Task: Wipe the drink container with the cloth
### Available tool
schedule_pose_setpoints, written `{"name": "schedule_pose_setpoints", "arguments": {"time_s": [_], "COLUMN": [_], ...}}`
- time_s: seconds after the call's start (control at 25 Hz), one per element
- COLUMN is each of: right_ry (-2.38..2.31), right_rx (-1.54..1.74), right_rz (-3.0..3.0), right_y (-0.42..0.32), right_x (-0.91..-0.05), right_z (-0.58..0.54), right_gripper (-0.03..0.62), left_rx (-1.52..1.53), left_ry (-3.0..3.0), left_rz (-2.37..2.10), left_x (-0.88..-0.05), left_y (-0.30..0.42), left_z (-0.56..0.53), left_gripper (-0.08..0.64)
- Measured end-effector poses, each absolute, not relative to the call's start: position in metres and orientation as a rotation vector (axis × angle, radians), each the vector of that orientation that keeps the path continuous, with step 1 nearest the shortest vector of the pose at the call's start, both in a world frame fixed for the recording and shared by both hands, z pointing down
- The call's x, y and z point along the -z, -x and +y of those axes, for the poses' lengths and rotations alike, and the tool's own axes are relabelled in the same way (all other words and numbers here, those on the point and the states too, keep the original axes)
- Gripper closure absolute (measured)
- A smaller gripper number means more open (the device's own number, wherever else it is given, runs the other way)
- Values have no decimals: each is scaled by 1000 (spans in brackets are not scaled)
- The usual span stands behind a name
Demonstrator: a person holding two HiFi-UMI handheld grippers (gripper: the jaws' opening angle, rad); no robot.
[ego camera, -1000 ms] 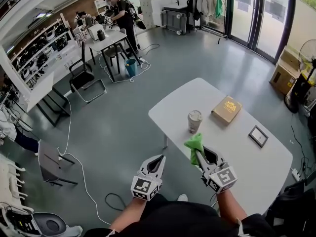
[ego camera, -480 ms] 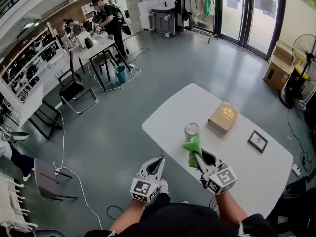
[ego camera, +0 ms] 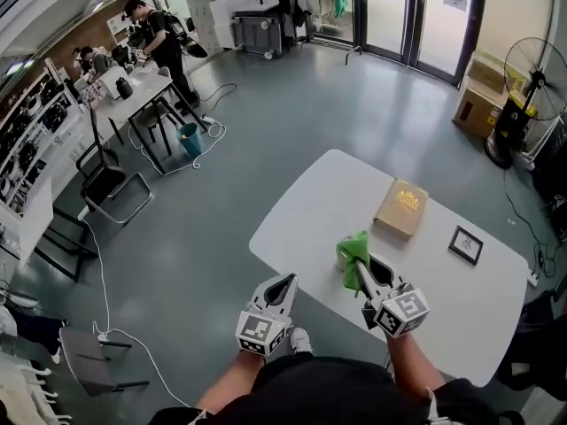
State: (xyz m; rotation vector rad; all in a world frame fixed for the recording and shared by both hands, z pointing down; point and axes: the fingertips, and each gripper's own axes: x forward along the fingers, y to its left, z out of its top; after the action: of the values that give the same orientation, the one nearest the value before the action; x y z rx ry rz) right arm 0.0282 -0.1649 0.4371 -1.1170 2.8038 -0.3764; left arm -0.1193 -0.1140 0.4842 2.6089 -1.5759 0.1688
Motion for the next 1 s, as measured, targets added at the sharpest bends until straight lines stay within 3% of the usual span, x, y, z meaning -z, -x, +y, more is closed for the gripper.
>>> {"name": "schedule_pose_setpoints", "arguments": {"time_s": [0.52, 1.0], "right_ry": [1460, 1418], "right_rx": [691, 979], "right_rz": [2563, 2560], "right_y": [-70, -104], "right_x": [-484, -535], "right_z": [-194, -227], "right_gripper": [512, 512], "left_rx": [-159, -238], "left_ry": [-2701, -2662], "left_rz": [-1306, -1311], "left_x": [-504, -517], "left_y": [104, 68], "left_z": [-162, -174], "left_gripper": [552, 552]}}
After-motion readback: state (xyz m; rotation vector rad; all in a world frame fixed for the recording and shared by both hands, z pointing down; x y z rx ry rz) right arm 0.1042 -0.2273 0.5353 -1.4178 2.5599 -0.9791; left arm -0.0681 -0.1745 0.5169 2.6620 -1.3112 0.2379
